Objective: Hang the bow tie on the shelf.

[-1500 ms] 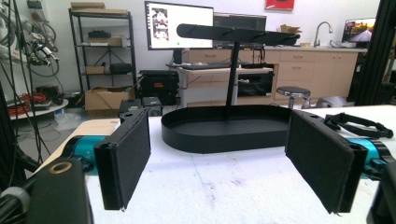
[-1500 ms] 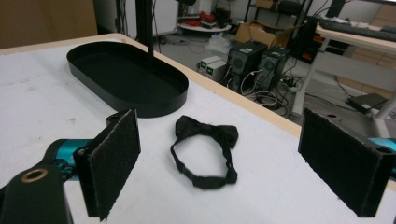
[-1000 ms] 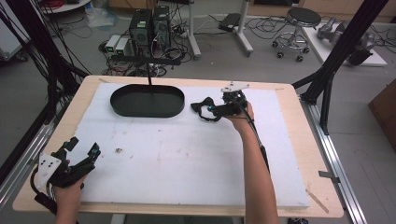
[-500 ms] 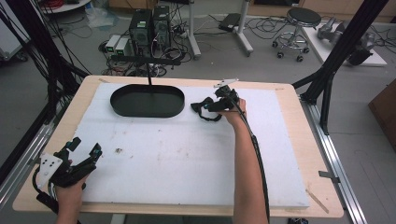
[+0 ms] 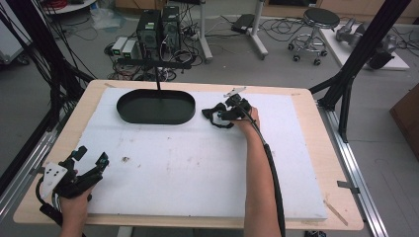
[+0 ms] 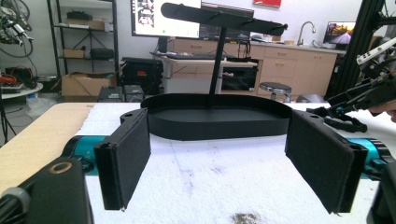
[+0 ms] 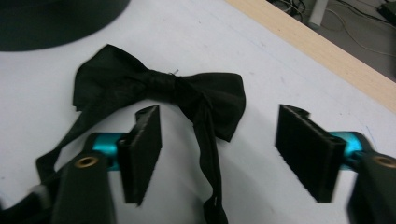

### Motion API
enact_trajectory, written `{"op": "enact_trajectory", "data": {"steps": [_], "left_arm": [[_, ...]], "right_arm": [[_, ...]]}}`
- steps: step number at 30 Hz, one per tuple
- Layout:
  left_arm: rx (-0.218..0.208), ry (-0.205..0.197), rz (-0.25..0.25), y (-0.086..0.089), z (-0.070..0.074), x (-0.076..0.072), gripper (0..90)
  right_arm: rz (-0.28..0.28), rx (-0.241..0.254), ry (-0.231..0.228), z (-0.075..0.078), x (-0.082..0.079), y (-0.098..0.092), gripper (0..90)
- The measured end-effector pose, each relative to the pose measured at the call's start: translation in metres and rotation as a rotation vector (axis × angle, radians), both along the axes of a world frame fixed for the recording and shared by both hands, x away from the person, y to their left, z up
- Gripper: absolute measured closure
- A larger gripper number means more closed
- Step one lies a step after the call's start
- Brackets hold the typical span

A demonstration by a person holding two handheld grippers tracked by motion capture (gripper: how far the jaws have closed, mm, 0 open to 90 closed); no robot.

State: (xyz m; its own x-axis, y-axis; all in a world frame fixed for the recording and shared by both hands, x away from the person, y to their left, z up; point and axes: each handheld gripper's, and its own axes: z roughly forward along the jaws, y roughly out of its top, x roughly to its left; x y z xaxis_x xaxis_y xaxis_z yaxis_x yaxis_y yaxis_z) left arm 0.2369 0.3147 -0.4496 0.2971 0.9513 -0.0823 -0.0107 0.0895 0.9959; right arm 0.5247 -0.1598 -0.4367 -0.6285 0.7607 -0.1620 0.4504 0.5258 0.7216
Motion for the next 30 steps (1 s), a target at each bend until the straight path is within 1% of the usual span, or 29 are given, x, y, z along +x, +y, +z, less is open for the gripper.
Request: {"op": "enact_trajectory", "data": {"steps": [4,6,7,8,9,10,11,12,13,14,18,21,22,24,25,26,28,29,30], "left_arm": [[0.002,0.003,0.0,0.0,-0.001,0.0,22.7],[0.002,0.003,0.0,0.0,-0.001,0.0,22.7],[0.002,0.004,-0.001,-0.001,-0.001,0.0,22.7],[0.002,0.005,-0.001,-0.001,-0.001,0.0,22.7],[0.003,0.005,-0.003,-0.001,-0.001,0.0,22.8],[0.003,0.006,-0.004,-0.001,-0.001,0.0,22.8],[0.004,0.005,-0.003,-0.002,-0.002,0.0,22.8],[0.004,0.007,-0.002,-0.002,-0.002,0.0,22.8],[0.007,0.009,-0.003,-0.002,-0.002,0.001,22.8],[0.007,0.01,-0.003,-0.002,-0.002,0.001,22.8],[0.007,0.011,-0.004,-0.003,-0.003,0.001,22.9],[0.007,0.011,-0.005,-0.002,-0.003,0.001,23.0],[0.007,0.01,-0.004,-0.003,-0.003,0.001,23.0],[0.007,0.01,-0.003,-0.002,-0.003,0.0,23.0],[0.006,0.009,-0.003,-0.002,-0.002,0.001,23.0],[0.006,0.009,-0.003,-0.002,-0.002,0.001,23.1],[0.006,0.008,-0.002,-0.002,-0.003,0.001,23.1],[0.005,0.009,-0.003,-0.002,-0.003,0.001,23.1],[0.005,0.008,-0.003,-0.002,-0.003,0.001,23.1]], "right_arm": [[-0.009,-0.005,0.012,-0.002,0.001,-0.001,46.9],[-0.011,-0.001,0.029,-0.003,0.002,-0.002,51.7],[-0.017,-0.008,0.032,-0.004,0.002,-0.003,54.8],[-0.017,-0.008,0.032,-0.004,0.002,-0.003,54.8],[-0.026,0.0,0.044,-0.005,0.003,-0.004,60.5],[-0.033,-0.001,0.042,-0.005,0.003,-0.004,63.1],[-0.033,-0.001,0.042,-0.005,0.003,-0.004,63.1],[-0.024,-0.005,0.041,-0.005,0.003,-0.003,69.1],[-0.024,-0.005,0.041,-0.005,0.003,-0.003,69.1],[-0.01,-0.014,0.041,-0.005,0.003,-0.002,75.1],[0.01,-0.027,0.049,-0.004,0.001,0.002,85.3],[0.005,-0.026,0.055,-0.004,0.001,0.003,86.4],[-0.001,-0.018,0.061,-0.004,0.001,0.003,86.9],[0.002,-0.023,0.057,-0.004,0.001,0.003,87.1],[0.005,-0.035,0.05,-0.003,0.0,0.004,87.3],[0.005,-0.035,0.05,-0.003,0.0,0.004,87.3],[0.002,-0.036,0.03,0.0,-0.003,0.005,87.2],[0.002,-0.036,0.03,0.0,-0.003,0.005,87.2],[0.0,-0.034,0.01,0.003,-0.004,0.006,87.2]]}}
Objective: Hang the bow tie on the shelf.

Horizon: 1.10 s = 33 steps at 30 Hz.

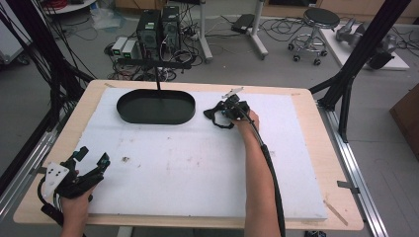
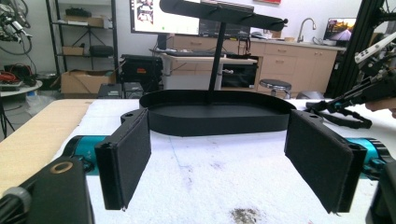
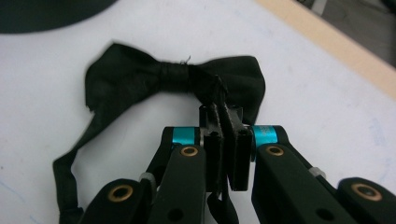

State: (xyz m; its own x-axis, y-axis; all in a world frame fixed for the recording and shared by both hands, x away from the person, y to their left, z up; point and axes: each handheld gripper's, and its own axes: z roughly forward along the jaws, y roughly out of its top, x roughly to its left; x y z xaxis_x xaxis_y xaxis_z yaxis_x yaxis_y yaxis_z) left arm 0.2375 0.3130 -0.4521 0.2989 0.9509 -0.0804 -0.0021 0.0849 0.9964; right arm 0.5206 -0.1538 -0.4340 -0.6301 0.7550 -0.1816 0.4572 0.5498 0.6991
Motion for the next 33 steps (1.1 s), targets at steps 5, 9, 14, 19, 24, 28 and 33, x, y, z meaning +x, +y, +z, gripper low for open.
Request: {"op": "enact_trajectory", "data": {"steps": [5,9,14,19,24,28,33], "left_arm": [[-0.001,-0.003,0.003,0.0,0.001,-0.001,23.1],[0.001,-0.004,0.004,0.0,0.001,-0.001,23.2],[-0.002,-0.007,0.005,-0.001,0.002,-0.002,23.5],[0.002,-0.009,-0.001,-0.003,0.002,-0.003,23.5],[0.002,-0.009,-0.006,-0.005,0.002,-0.003,23.6],[0.003,-0.011,-0.007,-0.006,0.002,-0.003,23.5],[0.0,-0.009,-0.006,-0.006,0.001,-0.003,23.6]], "right_arm": [[0.017,0.019,-0.104,0.018,-0.009,0.004,87.2],[0.022,0.058,-0.178,0.037,-0.018,0.006,87.2],[0.05,0.091,-0.265,0.057,-0.03,0.007,87.2],[0.055,0.144,-0.321,0.072,-0.039,0.007,87.1],[0.068,0.198,-0.414,0.089,-0.049,0.009,86.9],[0.073,0.225,-0.448,0.095,-0.054,0.01,86.9],[0.091,0.274,-0.541,0.109,-0.063,0.016,86.9]]}}
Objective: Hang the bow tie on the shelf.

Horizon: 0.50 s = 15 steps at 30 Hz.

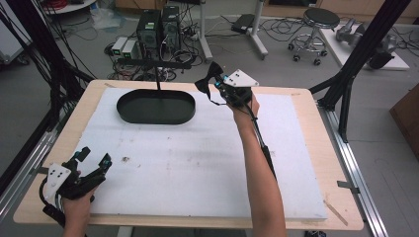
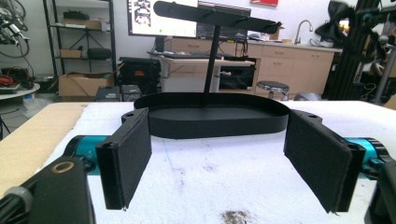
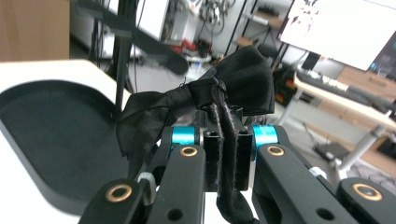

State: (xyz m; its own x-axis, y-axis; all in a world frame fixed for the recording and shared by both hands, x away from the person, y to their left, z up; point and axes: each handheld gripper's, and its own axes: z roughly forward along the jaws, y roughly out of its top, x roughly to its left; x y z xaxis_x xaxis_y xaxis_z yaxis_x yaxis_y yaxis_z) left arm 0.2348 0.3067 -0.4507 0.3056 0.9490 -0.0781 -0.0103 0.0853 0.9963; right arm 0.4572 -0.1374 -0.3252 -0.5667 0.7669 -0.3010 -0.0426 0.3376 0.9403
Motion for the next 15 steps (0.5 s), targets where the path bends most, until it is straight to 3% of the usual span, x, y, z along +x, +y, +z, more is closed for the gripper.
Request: {"op": "enact_trajectory", "data": {"steps": [9,15], "left_arm": [[0.002,-0.005,0.002,0.0,0.0,0.0,23.5],[0.004,-0.005,0.004,0.001,0.0,0.0,23.6]], "right_arm": [[0.029,0.051,-0.099,0.019,-0.006,0.022,87.1],[0.045,0.064,-0.126,0.02,-0.001,0.041,87.1]]}}
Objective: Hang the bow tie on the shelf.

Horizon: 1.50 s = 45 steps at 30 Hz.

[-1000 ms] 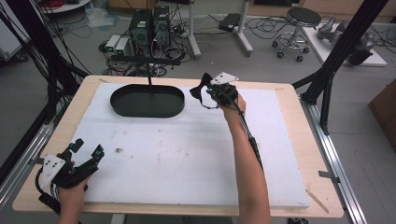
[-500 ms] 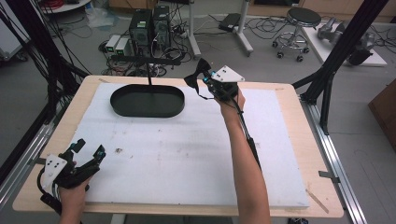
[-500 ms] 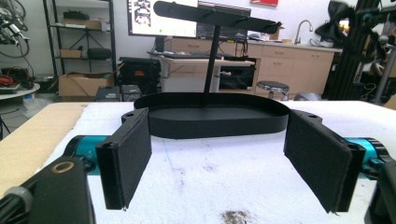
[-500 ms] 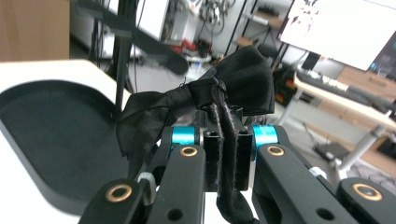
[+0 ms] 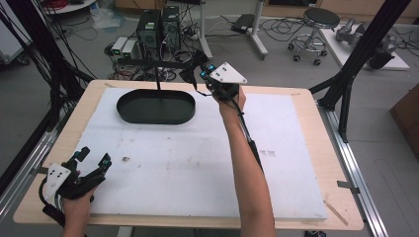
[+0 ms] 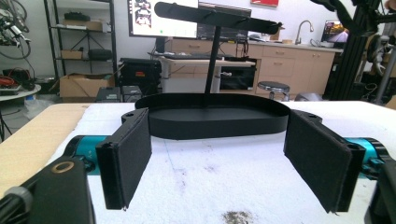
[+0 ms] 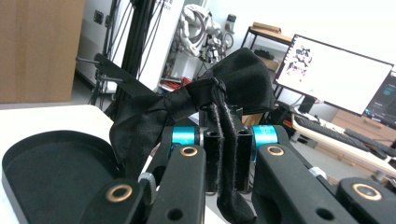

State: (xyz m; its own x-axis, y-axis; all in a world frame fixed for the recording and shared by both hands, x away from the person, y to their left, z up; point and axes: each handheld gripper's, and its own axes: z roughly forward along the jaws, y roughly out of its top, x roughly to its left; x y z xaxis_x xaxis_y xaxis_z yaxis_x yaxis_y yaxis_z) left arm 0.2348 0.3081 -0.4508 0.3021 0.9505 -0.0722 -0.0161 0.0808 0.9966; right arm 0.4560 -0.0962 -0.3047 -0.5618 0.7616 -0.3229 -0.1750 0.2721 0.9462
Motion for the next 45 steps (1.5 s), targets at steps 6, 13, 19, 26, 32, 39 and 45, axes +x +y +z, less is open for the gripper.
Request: {"op": "enact_trajectory", "data": {"steps": [6,13,19,26,32,39,45], "left_arm": [[-0.005,-0.001,0.012,0.004,0.0,0.0,23.6],[-0.012,0.005,0.012,0.007,-0.001,0.002,23.6],[-0.031,0.003,0.013,0.009,-0.002,0.004,23.6],[-0.034,0.007,0.011,0.01,-0.003,0.005,23.6],[-0.03,0.011,0.01,0.01,-0.003,0.006,23.7],[-0.028,0.012,0.01,0.009,-0.003,0.006,23.8],[-0.028,0.013,0.011,0.009,-0.003,0.005,24.0]], "right_arm": [[0.009,0.013,-0.01,-0.007,0.011,0.022,87.1],[0.003,0.014,-0.026,-0.016,0.025,0.044,87.1],[-0.032,0.035,-0.018,-0.024,0.041,0.058,87.1],[-0.076,0.034,0.02,-0.042,0.055,0.06,87.1],[-0.092,0.024,0.024,-0.046,0.056,0.059,87.0],[-0.108,0.011,0.039,-0.049,0.055,0.056,86.5],[-0.126,-0.013,0.051,-0.053,0.054,0.057,84.4]]}}
